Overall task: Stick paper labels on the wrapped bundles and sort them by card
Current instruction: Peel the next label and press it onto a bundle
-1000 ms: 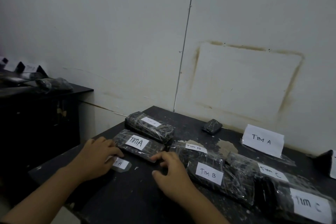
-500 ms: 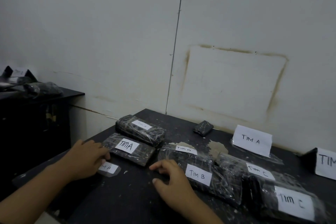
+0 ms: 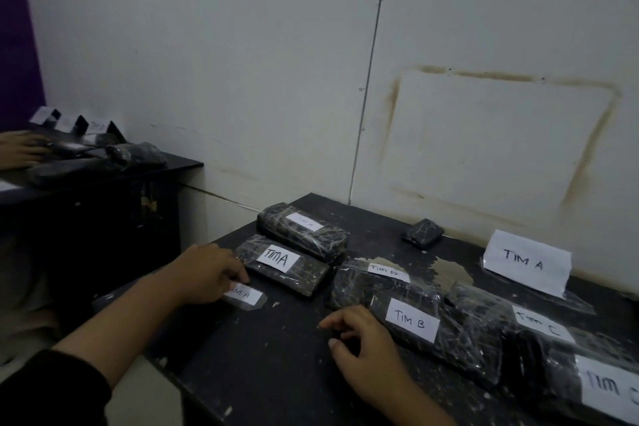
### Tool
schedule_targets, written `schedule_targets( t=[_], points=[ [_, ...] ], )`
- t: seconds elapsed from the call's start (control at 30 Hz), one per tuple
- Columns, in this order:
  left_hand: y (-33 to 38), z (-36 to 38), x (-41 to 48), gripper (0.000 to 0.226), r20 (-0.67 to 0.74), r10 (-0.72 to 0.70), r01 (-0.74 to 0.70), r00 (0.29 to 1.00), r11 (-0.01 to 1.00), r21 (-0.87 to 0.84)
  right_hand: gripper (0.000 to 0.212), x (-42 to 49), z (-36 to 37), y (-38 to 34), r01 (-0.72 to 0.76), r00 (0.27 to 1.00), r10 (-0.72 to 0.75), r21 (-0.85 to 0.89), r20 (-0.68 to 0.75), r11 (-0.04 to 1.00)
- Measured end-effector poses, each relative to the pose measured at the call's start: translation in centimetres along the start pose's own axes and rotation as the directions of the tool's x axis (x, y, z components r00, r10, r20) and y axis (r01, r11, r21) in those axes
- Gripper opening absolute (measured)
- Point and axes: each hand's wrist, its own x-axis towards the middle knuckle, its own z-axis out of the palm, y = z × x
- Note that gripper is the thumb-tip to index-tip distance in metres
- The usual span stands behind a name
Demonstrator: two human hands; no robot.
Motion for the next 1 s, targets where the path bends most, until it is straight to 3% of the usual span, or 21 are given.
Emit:
schedule_targets(
  t=[0.43, 0.6, 0.73, 0.83, 0.9, 1.0],
  points=[
    [0.7, 0.0, 1.5, 0.006, 0.046, -0.014, 0.014, 0.999, 1.0, -0.01, 0.022, 0.1, 0.2, 0.3, -0.003, 1.0, 0.002, -0.021, -0.005, 1.0],
    [0.9, -0.1, 1.7, 0.008, 0.046, -0.037, 0.034, 0.998, 0.997, 0.062, 0.022, 0.0, 0.0, 0.1, -0.013, 1.0, 0.013, -0.021, 0.009, 1.0],
    [0.2, -1.0, 1.4, 0.008, -0.017, -0.115, 0.117, 0.993, 0.979, 0.166, 0.018, 0.0, 0.0, 0.1, -0.009, 1.0, 0.009, -0.009, 0.003, 1.0],
    [-0.1, -2.8, 1.2, 0.019, -0.073, -0.194, 0.196, 0.978, 0.98, 0.017, 0.025, -0.1, 0.0, 0.2, -0.008, 1.0, 0.008, 0.005, 0.0, 1.0],
    [0.5, -3.9, 1.4, 0.021, -0.141, -0.198, 0.19, 0.97, 0.979, -0.071, 0.032, 0.0, 0.0, 0.0, -0.012, 1.0, 0.012, 0.02, -0.017, 1.0],
    [3.2, -5.3, 1.9, 0.012, -0.21, -0.11, 0.101, 0.972, 0.993, -0.055, 0.02, 0.6, -0.6, -1.0, -0.018, 0.99, 0.033, 0.104, -0.138, 0.994]
  ],
)
